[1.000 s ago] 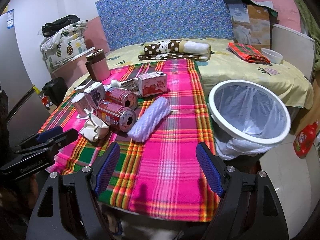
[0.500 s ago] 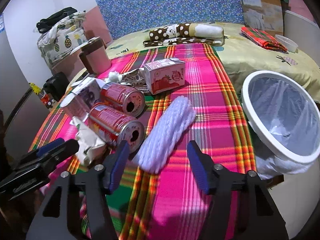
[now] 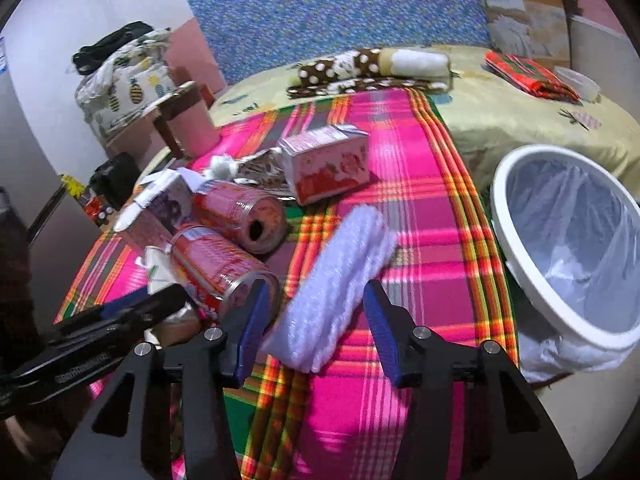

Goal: Collect trash
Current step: 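Grasp the white tissue with the left tool while the right tool grasps a red can, then carry the red can and tissue to the wastebasket and release both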

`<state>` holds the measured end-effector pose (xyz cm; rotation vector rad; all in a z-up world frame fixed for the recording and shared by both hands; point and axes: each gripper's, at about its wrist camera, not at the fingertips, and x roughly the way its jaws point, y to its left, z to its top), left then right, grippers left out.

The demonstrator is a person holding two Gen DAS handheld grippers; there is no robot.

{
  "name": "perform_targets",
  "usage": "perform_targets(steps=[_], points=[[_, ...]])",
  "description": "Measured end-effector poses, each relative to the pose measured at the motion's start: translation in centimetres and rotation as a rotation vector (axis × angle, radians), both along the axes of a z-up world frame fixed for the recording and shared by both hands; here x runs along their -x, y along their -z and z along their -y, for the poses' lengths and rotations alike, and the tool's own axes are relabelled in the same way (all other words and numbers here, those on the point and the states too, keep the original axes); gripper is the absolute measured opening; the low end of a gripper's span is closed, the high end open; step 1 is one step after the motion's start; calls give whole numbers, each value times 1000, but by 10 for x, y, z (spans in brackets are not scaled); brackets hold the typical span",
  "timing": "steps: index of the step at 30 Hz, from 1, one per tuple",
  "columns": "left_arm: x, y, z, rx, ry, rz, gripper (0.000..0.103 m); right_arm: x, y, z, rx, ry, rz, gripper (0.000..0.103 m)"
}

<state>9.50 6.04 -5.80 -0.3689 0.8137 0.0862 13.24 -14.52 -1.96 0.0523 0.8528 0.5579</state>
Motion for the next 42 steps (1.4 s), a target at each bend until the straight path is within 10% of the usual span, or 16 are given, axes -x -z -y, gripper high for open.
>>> perform_targets(steps=[4, 9, 20, 42], points=[[1, -2, -2, 4, 22, 5, 18, -3, -3, -7, -17, -88, 21, 51], [10, -3, -9, -14, 30, 6, 15, -11, -2, -26, 19, -213, 59, 72], [23, -5, -28, -12, 4, 11, 14, -26, 12, -59, 90, -415, 28, 73], [38, -27, -9, -36, 52, 66, 14, 1, -4, -30, -45, -259, 16, 58]])
